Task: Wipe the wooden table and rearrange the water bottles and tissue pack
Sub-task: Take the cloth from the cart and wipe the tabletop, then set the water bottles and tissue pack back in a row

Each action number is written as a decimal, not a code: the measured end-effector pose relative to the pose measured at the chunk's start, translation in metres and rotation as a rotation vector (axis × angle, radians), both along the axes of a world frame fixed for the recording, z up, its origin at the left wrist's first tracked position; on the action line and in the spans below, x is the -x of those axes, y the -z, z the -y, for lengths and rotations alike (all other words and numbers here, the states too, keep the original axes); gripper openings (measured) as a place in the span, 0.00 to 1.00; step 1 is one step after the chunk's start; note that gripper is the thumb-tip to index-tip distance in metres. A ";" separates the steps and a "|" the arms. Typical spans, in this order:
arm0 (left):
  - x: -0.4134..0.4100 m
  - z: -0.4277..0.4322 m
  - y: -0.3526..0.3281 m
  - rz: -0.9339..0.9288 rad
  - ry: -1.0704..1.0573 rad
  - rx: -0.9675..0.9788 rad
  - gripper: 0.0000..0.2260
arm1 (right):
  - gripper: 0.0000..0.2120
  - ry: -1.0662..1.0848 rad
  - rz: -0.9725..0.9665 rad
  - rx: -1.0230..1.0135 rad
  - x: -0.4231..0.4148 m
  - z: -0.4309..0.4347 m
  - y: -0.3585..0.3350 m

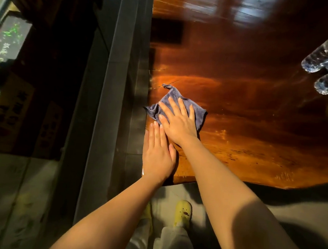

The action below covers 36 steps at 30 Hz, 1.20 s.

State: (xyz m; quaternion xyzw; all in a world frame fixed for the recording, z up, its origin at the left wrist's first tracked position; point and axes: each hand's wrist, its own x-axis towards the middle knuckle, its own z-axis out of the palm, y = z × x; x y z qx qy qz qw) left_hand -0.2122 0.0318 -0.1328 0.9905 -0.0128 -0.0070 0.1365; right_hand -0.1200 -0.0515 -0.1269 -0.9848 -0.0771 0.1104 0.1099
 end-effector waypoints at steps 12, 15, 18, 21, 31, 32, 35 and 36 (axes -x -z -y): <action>0.005 -0.006 -0.002 0.046 -0.071 0.349 0.24 | 0.25 0.154 -0.013 0.025 0.088 0.017 -0.004; 0.007 -0.006 -0.004 0.048 -0.077 0.346 0.24 | 0.25 0.189 0.003 0.038 0.108 0.011 -0.003; 0.008 -0.011 -0.005 0.016 0.025 0.257 0.24 | 0.25 0.211 -0.017 0.048 0.115 0.010 -0.004; 0.006 -0.018 -0.007 -0.034 0.114 0.197 0.25 | 0.25 0.227 -0.076 0.042 0.116 0.010 -0.008; 0.004 -0.038 -0.015 -0.220 0.231 -0.020 0.36 | 0.34 0.205 -0.245 -0.012 0.122 0.039 -0.032; 0.003 -0.036 -0.017 -0.197 0.244 -0.034 0.40 | 0.35 0.216 -0.258 -0.025 0.120 0.047 -0.034; -0.010 -0.023 -0.028 -0.137 0.290 -0.034 0.45 | 0.39 0.257 -0.287 -0.056 0.107 0.078 -0.044; -0.018 -0.014 -0.032 -0.137 0.315 -0.028 0.43 | 0.41 0.274 -0.298 -0.065 0.102 0.091 -0.047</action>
